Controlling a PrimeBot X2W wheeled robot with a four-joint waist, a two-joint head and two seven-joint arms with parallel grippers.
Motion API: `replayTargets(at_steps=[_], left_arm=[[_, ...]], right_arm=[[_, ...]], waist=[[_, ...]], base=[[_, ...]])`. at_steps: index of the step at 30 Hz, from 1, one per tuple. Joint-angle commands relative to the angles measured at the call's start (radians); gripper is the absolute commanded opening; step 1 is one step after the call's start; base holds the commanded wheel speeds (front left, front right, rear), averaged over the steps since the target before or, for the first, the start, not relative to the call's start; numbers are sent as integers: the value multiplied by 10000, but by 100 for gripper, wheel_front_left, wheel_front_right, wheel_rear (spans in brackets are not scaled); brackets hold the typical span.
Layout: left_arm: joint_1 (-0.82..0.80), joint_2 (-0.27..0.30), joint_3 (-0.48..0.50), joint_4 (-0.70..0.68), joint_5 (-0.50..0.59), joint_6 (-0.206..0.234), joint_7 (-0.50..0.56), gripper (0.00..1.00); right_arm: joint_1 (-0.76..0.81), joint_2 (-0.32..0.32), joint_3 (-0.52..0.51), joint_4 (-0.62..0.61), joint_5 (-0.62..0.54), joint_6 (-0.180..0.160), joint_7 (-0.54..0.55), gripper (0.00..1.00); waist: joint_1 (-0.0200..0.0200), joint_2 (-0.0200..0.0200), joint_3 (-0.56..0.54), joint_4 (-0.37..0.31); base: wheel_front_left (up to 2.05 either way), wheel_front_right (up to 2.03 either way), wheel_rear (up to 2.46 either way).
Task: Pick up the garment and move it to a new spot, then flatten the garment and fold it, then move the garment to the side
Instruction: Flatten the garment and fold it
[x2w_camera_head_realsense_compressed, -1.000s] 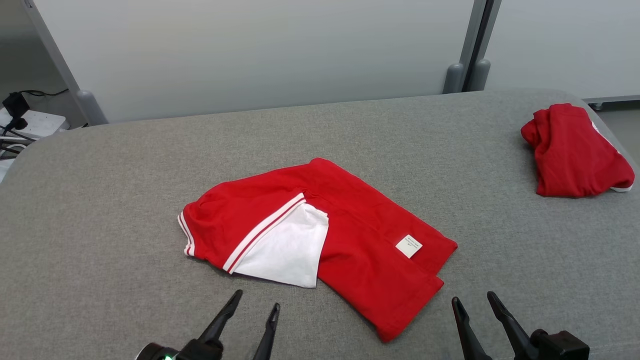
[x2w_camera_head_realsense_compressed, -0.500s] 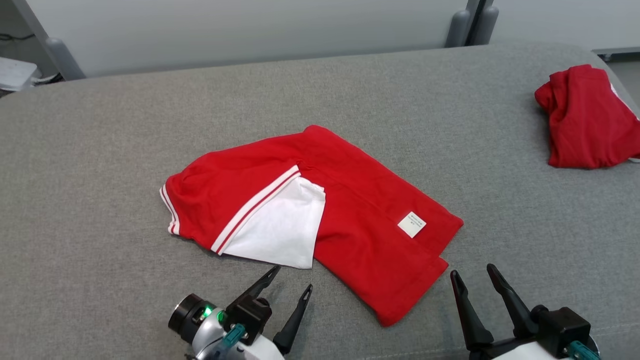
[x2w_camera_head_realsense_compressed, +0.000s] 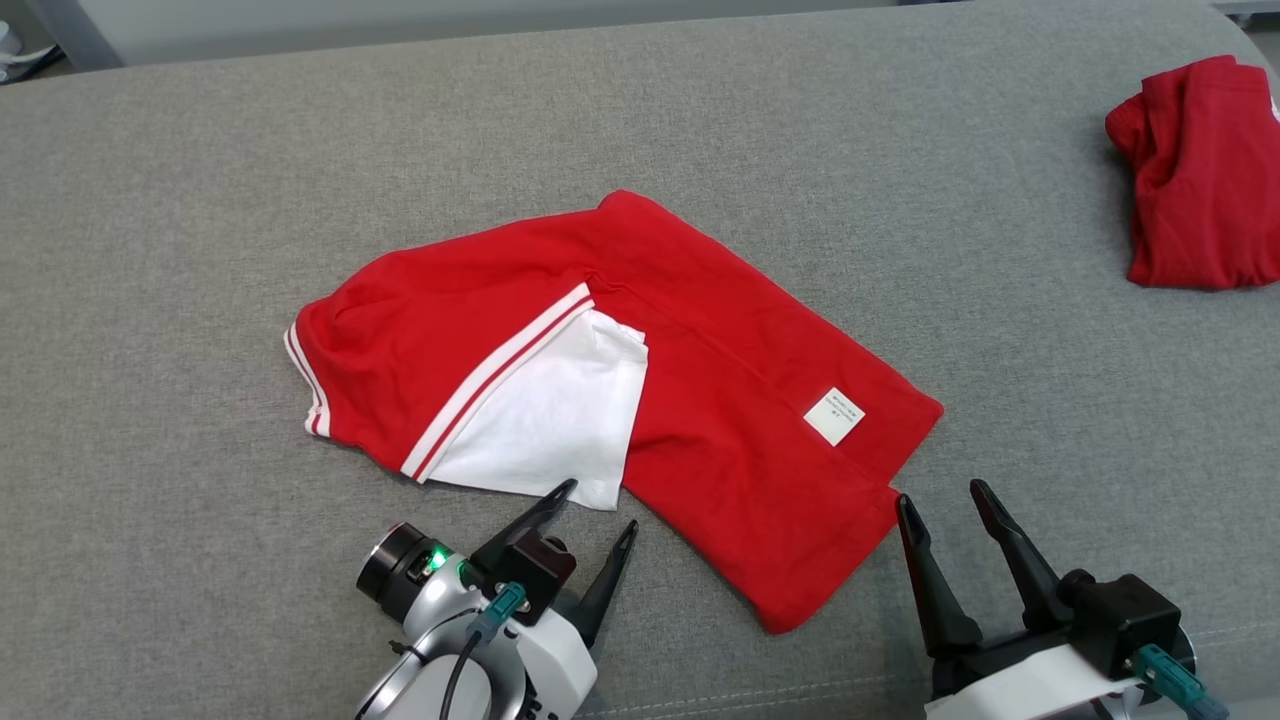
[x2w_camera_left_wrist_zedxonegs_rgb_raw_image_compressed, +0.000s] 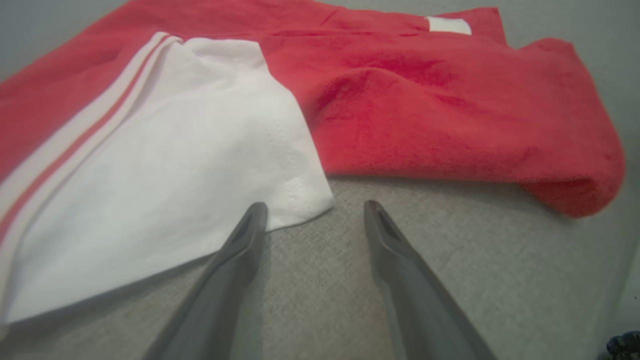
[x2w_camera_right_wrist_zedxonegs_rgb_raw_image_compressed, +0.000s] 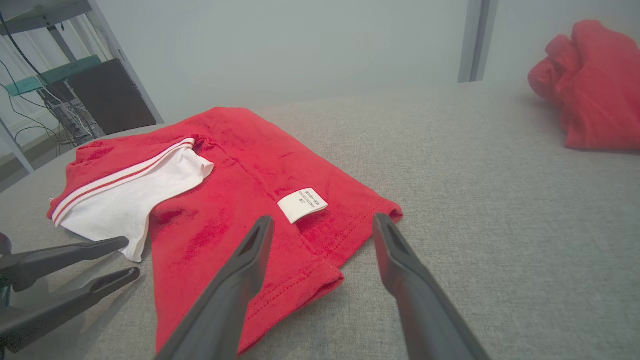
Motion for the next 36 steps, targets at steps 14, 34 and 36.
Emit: replayTargets(at_steps=[14, 34, 36], left_arm=[[-719, 31, -243, -191, -585, 689, -61, 0], [177, 590, 683, -2223, -704, 723, -61, 0], [225, 606, 761, -2277, -702, 729, -61, 0]], right_arm=[[-483, 19, 211, -98, -90, 31, -132, 100], [-1310, 30, 346, 2483, 1092, 31, -132, 0], [-1307, 31, 354, 2526, 1099, 31, -132, 0]], waist=[[0, 0, 256, -13], [0, 0, 205, 827], [0, 0, 177, 844]], base=[[0, 0, 0], [0, 0, 0], [0, 0, 0]])
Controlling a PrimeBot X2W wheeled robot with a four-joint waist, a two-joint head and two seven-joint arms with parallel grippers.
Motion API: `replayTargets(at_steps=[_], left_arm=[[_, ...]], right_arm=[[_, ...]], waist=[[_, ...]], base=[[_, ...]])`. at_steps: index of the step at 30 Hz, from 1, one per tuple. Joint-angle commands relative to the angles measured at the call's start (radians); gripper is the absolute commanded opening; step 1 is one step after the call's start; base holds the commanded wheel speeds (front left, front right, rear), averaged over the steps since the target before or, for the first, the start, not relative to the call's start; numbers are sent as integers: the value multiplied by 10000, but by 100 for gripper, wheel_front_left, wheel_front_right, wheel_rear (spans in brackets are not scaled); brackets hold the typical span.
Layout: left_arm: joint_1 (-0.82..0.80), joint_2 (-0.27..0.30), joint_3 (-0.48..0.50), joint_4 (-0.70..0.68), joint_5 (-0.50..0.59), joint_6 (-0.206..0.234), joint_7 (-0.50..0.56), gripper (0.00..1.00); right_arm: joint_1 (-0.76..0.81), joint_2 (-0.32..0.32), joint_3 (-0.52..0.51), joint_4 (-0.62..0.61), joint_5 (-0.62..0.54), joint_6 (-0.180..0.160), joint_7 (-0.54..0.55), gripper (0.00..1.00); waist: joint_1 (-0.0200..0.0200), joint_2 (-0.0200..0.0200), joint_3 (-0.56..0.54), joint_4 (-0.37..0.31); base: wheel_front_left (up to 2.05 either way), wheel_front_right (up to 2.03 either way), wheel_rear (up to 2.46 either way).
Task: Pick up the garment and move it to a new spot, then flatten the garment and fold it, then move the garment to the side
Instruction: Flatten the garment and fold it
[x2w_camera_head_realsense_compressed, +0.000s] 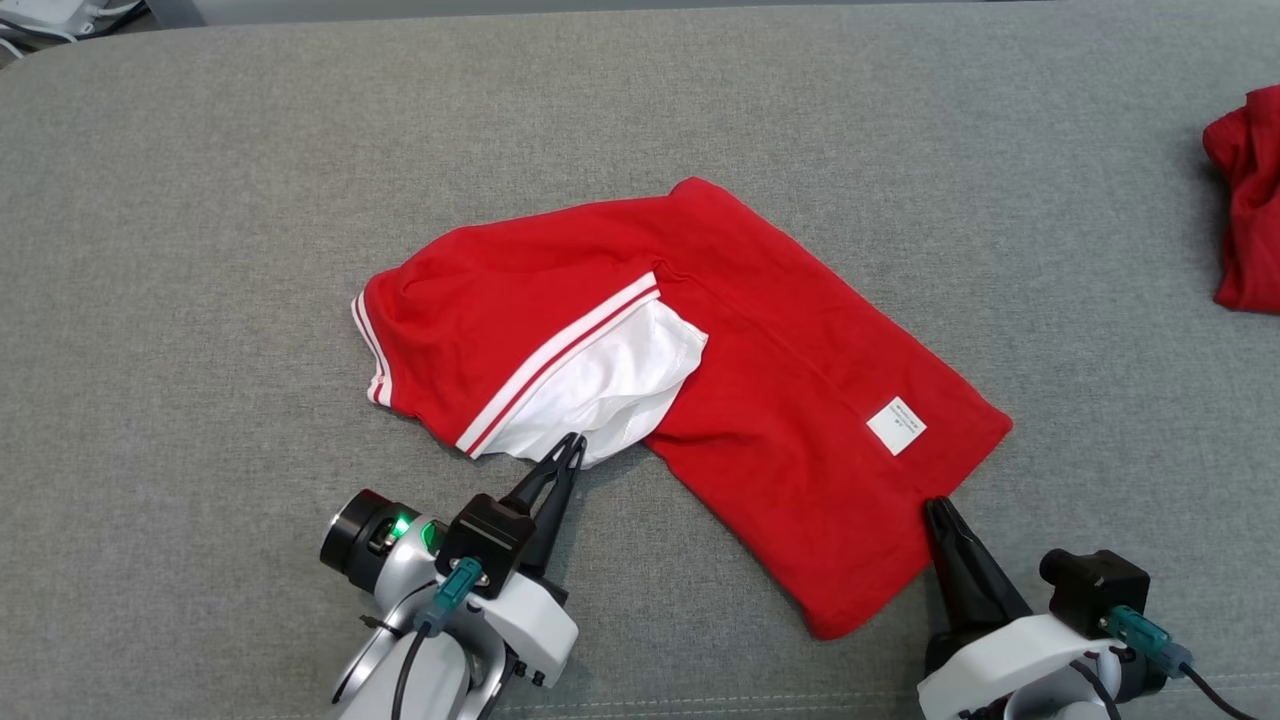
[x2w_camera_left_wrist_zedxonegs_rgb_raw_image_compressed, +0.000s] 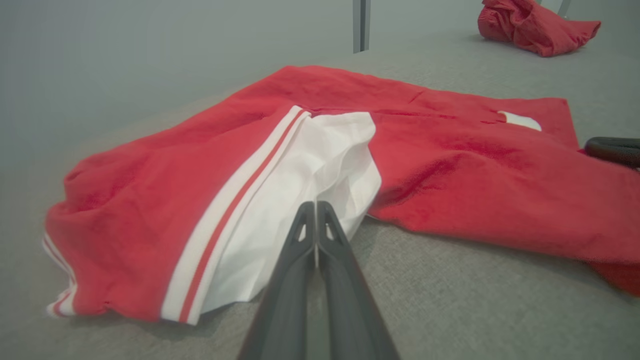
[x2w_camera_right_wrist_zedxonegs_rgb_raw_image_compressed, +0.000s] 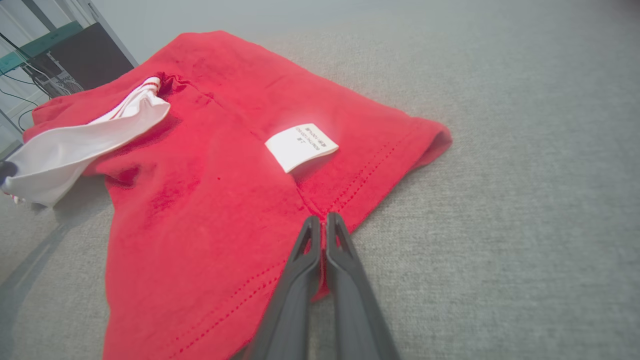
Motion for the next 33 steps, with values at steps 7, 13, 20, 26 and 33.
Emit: replayTargets(at_steps=[7, 13, 20, 26, 33], left_arm=[[112, 262, 794, -742, -128, 246, -59, 0], [422, 695, 2037, -1925, -439, 615, -59, 0], [533, 1546, 3646, -3648, -752, 535, -59, 0], [166, 2212, 4342, -4804, -894, 124, -59, 0], [-413, 2651, 4526, -6836, -1296, -257, 365, 0]], right_arm=[[-17, -61, -112, -737, -461, 33, -134, 0], [100, -154, -1084, -2630, -1241, 33, -134, 0], [-315, -726, -1539, -3993, -1609, 33, -134, 0], [-1205, -1728, -1541, -4494, -1516, 33, -134, 0], [-1866, -2952, -1813, -5608, -1146, 33, 127, 0]], waist=[[0, 0, -160, -74], [0, 0, -466, -191], [0, 0, -958, -218], [0, 0, -1431, -266], [0, 0, -2175, -334]], base=[[0, 0, 0], [0, 0, 0], [0, 0, 0], [0, 0, 0], [0, 0, 0]])
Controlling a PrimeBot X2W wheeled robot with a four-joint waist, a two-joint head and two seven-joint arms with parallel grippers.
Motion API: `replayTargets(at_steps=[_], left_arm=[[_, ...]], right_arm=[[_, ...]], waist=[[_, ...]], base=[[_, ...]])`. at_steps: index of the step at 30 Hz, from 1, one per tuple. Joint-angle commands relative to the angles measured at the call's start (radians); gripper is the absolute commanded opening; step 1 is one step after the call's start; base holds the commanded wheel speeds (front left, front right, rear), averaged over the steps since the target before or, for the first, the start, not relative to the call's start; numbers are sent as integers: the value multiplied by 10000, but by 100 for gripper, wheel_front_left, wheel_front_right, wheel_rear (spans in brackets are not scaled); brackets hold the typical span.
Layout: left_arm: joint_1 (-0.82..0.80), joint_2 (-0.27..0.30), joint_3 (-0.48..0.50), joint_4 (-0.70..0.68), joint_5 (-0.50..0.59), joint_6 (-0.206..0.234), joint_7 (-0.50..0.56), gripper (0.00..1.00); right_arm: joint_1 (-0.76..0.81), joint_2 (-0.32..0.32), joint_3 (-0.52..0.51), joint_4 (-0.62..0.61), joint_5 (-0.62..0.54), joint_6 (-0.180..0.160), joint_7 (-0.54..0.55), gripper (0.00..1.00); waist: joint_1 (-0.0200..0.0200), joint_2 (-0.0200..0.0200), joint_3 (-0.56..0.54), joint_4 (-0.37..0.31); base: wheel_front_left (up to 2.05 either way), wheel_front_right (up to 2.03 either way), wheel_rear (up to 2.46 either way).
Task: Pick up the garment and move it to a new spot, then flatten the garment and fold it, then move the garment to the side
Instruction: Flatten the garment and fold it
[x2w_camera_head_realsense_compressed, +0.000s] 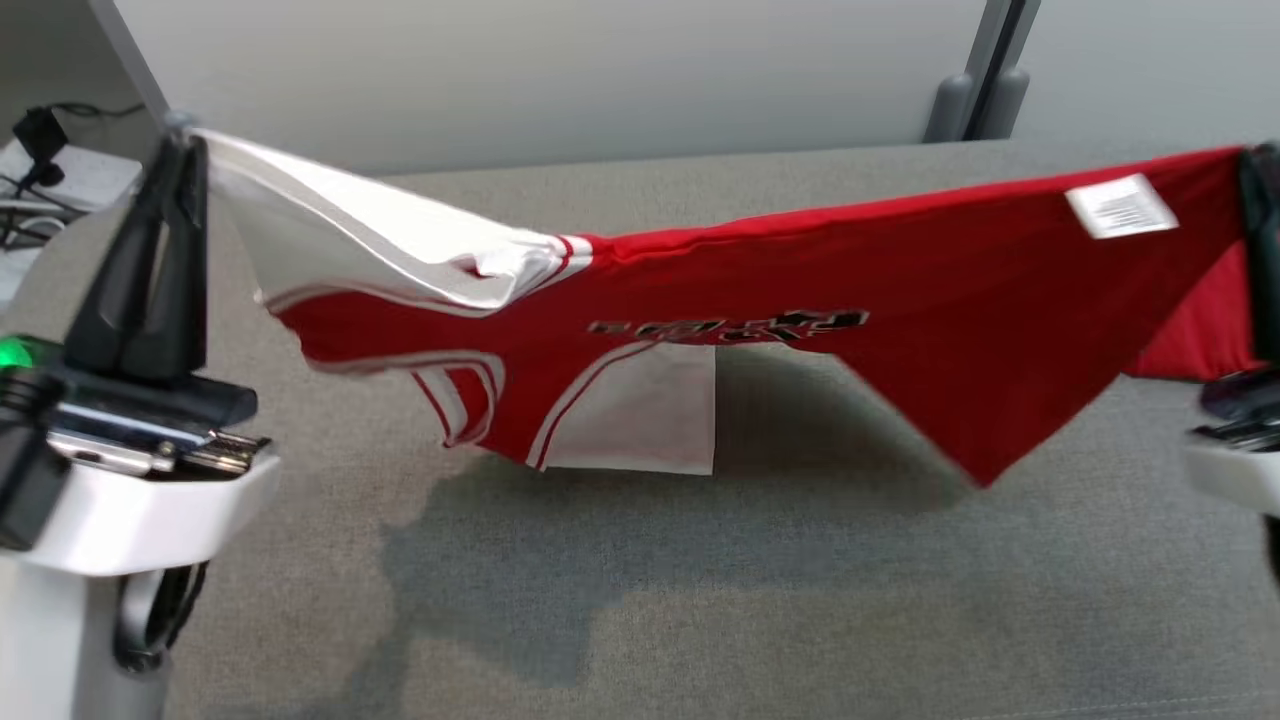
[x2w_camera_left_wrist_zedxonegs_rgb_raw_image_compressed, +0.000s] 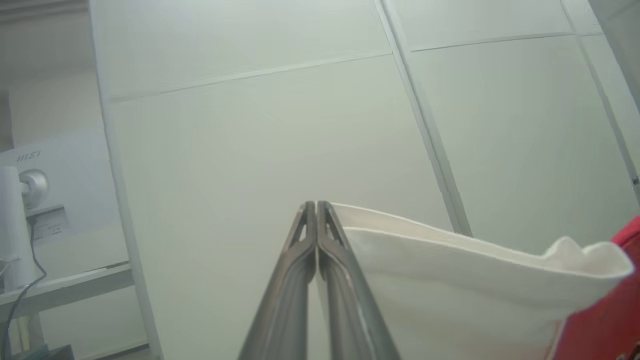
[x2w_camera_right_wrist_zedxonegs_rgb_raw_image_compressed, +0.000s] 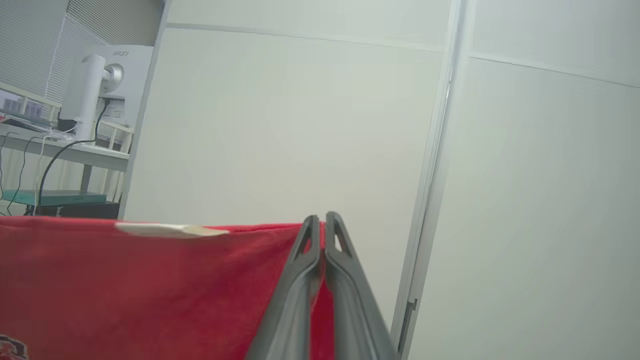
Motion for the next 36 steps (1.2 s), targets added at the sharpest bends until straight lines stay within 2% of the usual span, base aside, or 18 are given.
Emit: replayTargets(at_steps=[1, 5, 9, 14, 15, 17, 20, 23, 26, 29, 31, 34, 36], left_arm=[[-731, 424, 528, -852, -298, -102, 218, 0], [-1104, 523, 774, -2313, -837, -94, 1040, 0], [-1637, 418, 825, -3276, -1824, -39, 2259, 0], [-1943, 454, 606, -2723, -2851, -211, 3429, 0], [-2169, 474, 495, -1852, -3237, -353, 3679, 0], [-2666, 559, 246, -597, -3267, -582, 3523, 0], [-3927, 774, -405, 1863, -2826, -852, 2943, 0], [-5739, 870, -1209, 4511, -1994, -972, 1787, 0], [-7702, 473, -1744, 6728, -1476, -1003, 534, 0], [-9276, -21, -2077, 8057, -1262, -1022, -123, 0], [-9882, -243, -2289, 8462, -1233, -1035, -280, 0], [-9971, -321, -2817, 8346, -1395, -1043, -333, 0], [-9533, -146, -3223, 7915, -1469, -1045, -337, 0]], right_arm=[[-334, -414, -174, -764, 194, 31, 214, 0], [-403, -932, -1049, -2122, 384, 31, 810, 0], [-540, -1210, -1772, -3127, 710, 31, 1656, 0], [-999, -1016, -1355, -2631, 988, 31, 2228, 0], [-1565, -757, -842, -1710, 1109, 31, 2228, 0], [-2378, -655, -231, -214, 895, 31, 2162, 0], [-4205, -446, 1033, 2503, 663, 31, 1862, 0], [-6599, -124, 2422, 5446, 297, 31, 1108, 0], [-8957, 95, 2760, 7830, -369, 31, 182, 0], [-10722, -122, 2756, 9007, -1713, 31, -135, 0], [-11336, -259, 2700, 8965, -2400, 31, -154, 0], [-11105, -356, 2984, 8915, -2884, 31, -159, 0], [-10562, -312, 3331, 9105, -2947, 31, -161, 0]], waist=[[0, -1, -335, -57], [0, -1, -726, -111], [0, -1, -861, -139], [0, -1, -633, -184], [0, -1, -386, -226], [0, -1, -286, -225], [0, -1, -294, -226], [0, -1, -466, -210], [0, -1, -430, 38], [0, -1, -67, 411], [0, -1, 390, 645], [0, -1, 1216, 841], [0, -1, 1805, 869]], base=[[0, 0, 0], [0, 0, 0], [0, 0, 0], [0, 0, 0], [0, 0, 0], [0, 0, 0], [0, 0, 0], [0, 0, 0], [0, 0, 0], [0, 0, 0], [0, 0, 0], [0, 0, 0], [0, 0, 0]])
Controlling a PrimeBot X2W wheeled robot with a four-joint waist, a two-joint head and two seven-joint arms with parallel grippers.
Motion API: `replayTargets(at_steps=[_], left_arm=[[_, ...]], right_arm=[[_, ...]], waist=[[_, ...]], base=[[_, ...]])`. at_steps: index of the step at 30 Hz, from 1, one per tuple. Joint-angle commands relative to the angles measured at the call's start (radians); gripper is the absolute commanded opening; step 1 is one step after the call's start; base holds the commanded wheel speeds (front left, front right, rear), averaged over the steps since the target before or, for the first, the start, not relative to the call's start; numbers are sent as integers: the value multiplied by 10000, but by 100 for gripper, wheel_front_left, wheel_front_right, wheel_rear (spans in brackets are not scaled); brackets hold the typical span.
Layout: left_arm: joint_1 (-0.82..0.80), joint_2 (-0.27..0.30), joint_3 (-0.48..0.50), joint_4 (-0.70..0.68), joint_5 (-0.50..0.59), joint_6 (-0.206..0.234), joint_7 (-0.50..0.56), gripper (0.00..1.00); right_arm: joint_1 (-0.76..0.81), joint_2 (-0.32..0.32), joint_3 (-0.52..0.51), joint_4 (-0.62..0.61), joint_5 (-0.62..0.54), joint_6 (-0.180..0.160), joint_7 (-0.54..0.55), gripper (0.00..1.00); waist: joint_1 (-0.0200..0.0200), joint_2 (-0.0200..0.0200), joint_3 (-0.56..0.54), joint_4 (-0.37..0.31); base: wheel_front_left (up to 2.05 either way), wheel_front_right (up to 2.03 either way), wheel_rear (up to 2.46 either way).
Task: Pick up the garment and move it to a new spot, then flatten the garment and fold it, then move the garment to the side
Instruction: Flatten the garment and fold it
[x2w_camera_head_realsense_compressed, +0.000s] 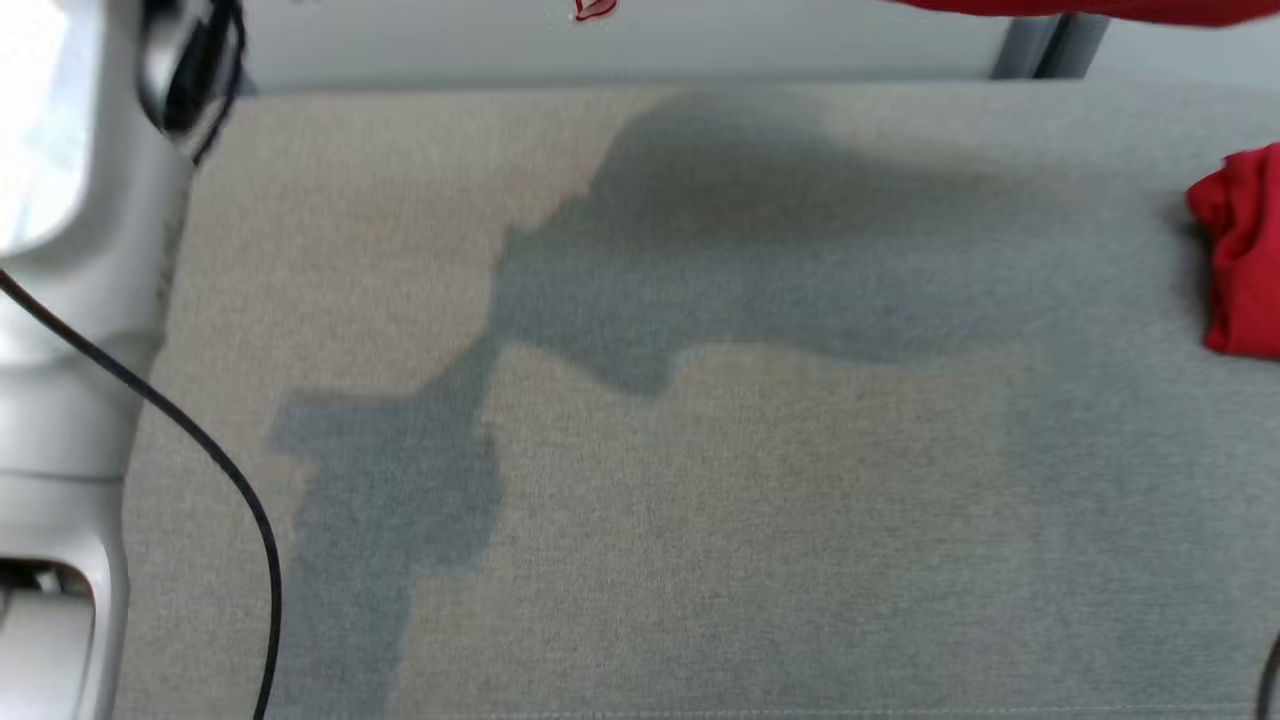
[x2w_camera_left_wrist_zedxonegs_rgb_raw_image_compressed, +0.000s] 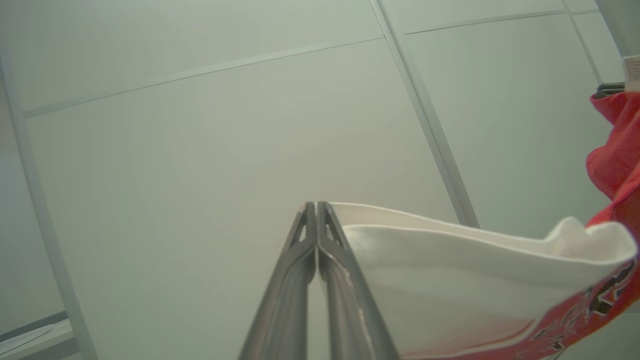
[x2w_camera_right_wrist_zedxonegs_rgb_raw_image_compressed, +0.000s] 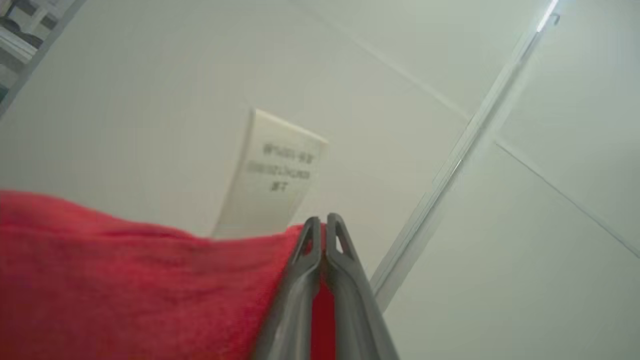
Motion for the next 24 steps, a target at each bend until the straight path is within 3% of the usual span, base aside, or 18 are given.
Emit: replayTargets(at_steps=[1, 4, 10, 12, 17, 24], left_arm=[[372, 580, 78, -287, -174, -65, -10, 0], [1489, 726, -254, -548, -308, -66, -12, 0], [3217, 838, -530, -999, -444, -67, -13, 0], [4244, 1027, -398, -1620, -331, -68, -13, 0], [5810, 1521, 116, -2562, 78, -68, -14, 0], [8522, 1821, 677, -3552, 620, -66, -14, 0]], right_arm=[[801, 318, 212, 24, 31, 33, -44, 0], [1945, 564, 413, 118, 320, 33, -45, 0], [3900, 915, -362, -835, 978, 33, -46, 0], [5282, 1040, -1084, -1822, 1236, 33, -46, 0], [7162, 1160, -1682, -2887, 1367, 33, -46, 0], [9181, 889, -2296, -3242, 1534, 33, -47, 0]], waist=[[0, -1, 1129, 269], [0, -1, 1834, 228], [0, -1, 2228, 3], [0, -1, 2070, -134], [0, -1, 1667, -378], [0, -1, 870, -541]], base=[[0, 0, 0], [0, 0, 0], [0, 0, 0], [0, 0, 0], [0, 0, 0], [0, 0, 0]])
